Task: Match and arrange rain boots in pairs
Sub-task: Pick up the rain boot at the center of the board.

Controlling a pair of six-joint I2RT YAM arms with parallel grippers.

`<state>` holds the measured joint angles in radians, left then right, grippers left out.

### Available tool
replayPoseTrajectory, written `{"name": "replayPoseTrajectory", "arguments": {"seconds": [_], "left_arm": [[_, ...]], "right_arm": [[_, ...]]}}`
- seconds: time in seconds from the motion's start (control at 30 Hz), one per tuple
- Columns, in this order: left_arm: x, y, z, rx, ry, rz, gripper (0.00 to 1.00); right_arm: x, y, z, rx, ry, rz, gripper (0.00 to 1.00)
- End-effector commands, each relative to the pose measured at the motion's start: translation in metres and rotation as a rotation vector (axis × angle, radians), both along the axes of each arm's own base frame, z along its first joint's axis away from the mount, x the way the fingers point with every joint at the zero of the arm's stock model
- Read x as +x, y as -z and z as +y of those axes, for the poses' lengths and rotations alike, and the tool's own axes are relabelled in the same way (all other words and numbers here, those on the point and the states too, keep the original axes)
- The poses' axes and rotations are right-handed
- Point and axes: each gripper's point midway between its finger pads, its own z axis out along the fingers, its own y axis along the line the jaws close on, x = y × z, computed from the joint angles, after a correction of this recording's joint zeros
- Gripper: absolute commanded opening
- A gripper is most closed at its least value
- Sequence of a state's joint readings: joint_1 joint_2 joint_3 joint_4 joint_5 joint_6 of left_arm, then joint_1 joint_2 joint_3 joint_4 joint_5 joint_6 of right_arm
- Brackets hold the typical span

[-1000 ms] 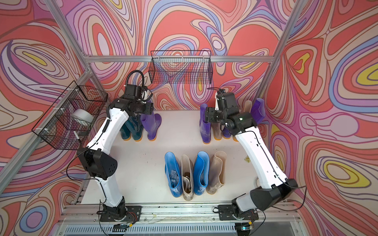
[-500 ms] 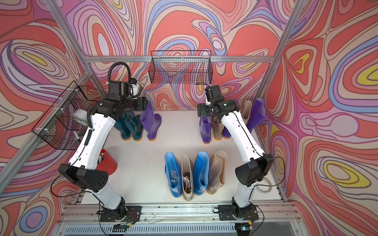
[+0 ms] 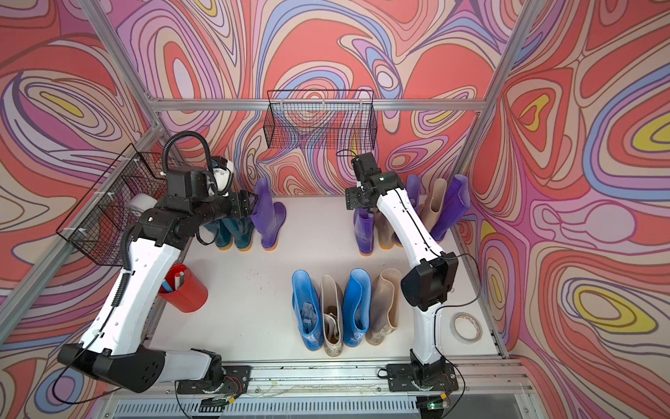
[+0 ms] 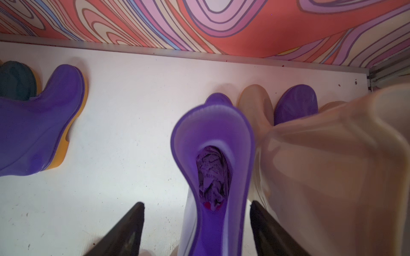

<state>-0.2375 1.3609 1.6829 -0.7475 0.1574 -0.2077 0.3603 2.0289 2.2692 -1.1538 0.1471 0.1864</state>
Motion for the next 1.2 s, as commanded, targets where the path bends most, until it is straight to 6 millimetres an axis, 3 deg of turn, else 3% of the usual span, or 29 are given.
{"name": "replayPoseTrajectory", "arguments": {"seconds": [0.0,0.2,0.37,0.43,0.5,0.6,0.7,0.97,1.17], "left_arm": [[-0.007,0.001,-0.016,-0.049,0.032,-0.006,0.73],[-0.017,0.014,-0.029,-0.051,0.061,0.021,0.72],[-0.024,0.021,-0.031,-0.050,0.065,0.043,0.72],[-0.026,0.022,-0.036,-0.044,0.077,0.042,0.72],[-0.028,0.021,-0.043,-0.041,0.096,0.042,0.72],[-0.029,0.017,-0.053,-0.041,0.120,0.038,0.70],[-0.028,0.014,-0.061,-0.048,0.137,0.034,0.70],[-0.018,0.013,-0.097,-0.072,0.246,0.029,0.70],[-0.010,0.014,-0.138,-0.063,0.364,0.018,0.70]], "right_arm": [[0.005,0.004,-0.004,-0.037,-0.001,0.018,0.73],[0.011,0.009,-0.003,-0.029,0.003,0.035,0.54],[0.004,0.007,-0.005,-0.024,0.001,0.044,0.44],[0.003,0.008,-0.003,-0.016,-0.011,0.047,0.34],[0.003,0.008,0.000,0.011,-0.027,0.054,0.13],[0.004,0.005,0.013,0.080,-0.060,0.053,0.01],[0.005,-0.006,0.028,0.169,-0.086,0.033,0.00],[0.011,-0.060,0.062,0.418,-0.122,-0.092,0.00],[0.015,-0.067,0.083,0.487,-0.115,-0.127,0.00]]}}
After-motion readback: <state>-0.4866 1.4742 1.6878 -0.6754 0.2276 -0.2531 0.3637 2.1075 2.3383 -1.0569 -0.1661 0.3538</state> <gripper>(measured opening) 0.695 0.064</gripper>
